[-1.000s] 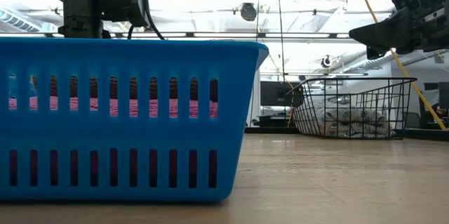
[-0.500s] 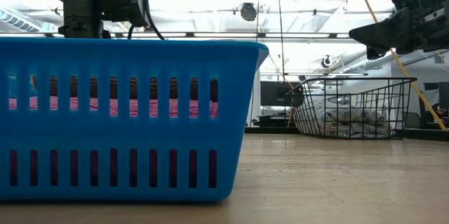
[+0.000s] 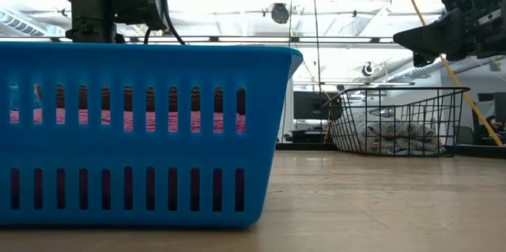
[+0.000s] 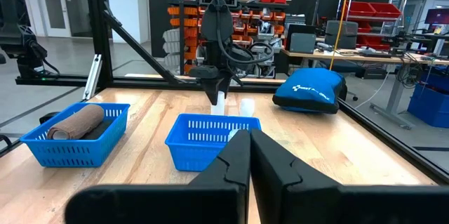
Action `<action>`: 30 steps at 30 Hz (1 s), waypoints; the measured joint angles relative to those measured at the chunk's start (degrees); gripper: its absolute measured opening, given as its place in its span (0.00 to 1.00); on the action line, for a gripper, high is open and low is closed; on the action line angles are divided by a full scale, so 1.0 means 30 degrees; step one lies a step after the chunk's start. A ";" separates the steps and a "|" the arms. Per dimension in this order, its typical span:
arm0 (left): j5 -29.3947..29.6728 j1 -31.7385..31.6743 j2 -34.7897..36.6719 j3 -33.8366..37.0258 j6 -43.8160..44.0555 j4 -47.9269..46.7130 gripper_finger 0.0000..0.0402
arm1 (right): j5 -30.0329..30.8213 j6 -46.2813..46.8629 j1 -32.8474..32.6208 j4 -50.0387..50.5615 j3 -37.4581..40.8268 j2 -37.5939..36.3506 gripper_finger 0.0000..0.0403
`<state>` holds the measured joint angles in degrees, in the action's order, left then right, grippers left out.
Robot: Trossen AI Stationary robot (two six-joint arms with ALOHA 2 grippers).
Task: Pick & place medical supplies in basket/bin
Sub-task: Put the bottom white pill bottle into the top blue bin
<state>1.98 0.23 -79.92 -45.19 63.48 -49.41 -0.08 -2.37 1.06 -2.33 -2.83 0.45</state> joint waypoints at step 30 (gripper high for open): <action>-0.0515 0.0000 0.0022 -0.0007 0.0332 0.0007 0.36 | -0.0005 0.0004 0.0000 -0.0002 -0.0002 0.0000 0.00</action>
<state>0.43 0.23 -79.85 -45.21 64.48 -49.39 -0.09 -2.36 1.06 -2.33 -2.84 0.45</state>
